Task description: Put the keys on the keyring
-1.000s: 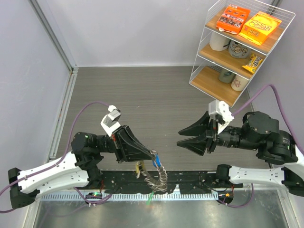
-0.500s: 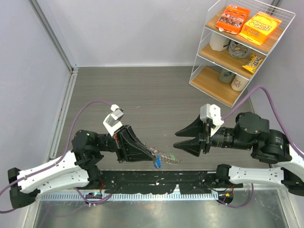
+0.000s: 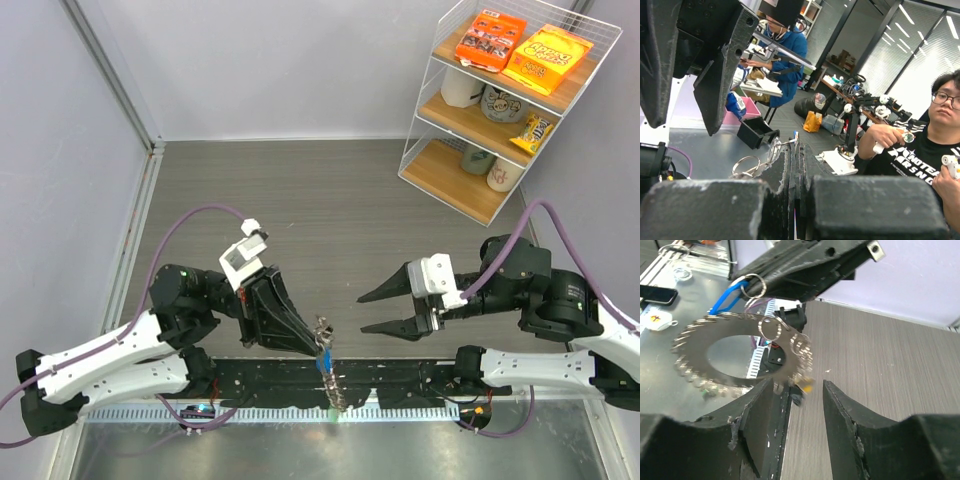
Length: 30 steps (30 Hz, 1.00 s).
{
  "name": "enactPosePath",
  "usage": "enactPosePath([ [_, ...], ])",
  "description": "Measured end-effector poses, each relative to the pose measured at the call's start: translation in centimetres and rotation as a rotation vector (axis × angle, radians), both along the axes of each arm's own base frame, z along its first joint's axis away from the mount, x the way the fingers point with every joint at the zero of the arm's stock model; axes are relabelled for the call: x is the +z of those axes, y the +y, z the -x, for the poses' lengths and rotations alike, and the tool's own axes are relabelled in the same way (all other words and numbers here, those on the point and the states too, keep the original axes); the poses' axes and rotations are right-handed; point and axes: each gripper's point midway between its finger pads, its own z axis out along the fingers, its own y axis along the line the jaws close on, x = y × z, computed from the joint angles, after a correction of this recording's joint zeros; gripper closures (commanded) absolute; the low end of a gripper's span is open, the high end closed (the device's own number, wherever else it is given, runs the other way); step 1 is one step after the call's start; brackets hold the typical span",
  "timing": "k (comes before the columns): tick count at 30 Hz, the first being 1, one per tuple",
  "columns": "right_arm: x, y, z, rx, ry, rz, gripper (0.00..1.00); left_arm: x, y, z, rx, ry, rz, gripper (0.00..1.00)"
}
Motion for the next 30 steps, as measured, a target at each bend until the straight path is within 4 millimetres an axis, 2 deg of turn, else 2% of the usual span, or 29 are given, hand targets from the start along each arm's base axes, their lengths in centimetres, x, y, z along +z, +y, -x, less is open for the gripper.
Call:
enactPosePath([
  [6, 0.5, 0.0, 1.7, 0.122, -0.059, -0.019, 0.49, -0.4, -0.3, 0.1, -0.018, -0.004, -0.02, 1.0],
  [15, 3.0, 0.2, 3.5, 0.192, -0.052, -0.105, 0.53, -0.1, -0.9, -0.3, -0.021, -0.001, -0.034, 1.0],
  [30, 2.8, 2.1, 4.6, 0.158, -0.032, -0.12, 0.55, 0.9, -1.1, -0.4, -0.019, -0.006, -0.023, 1.0],
])
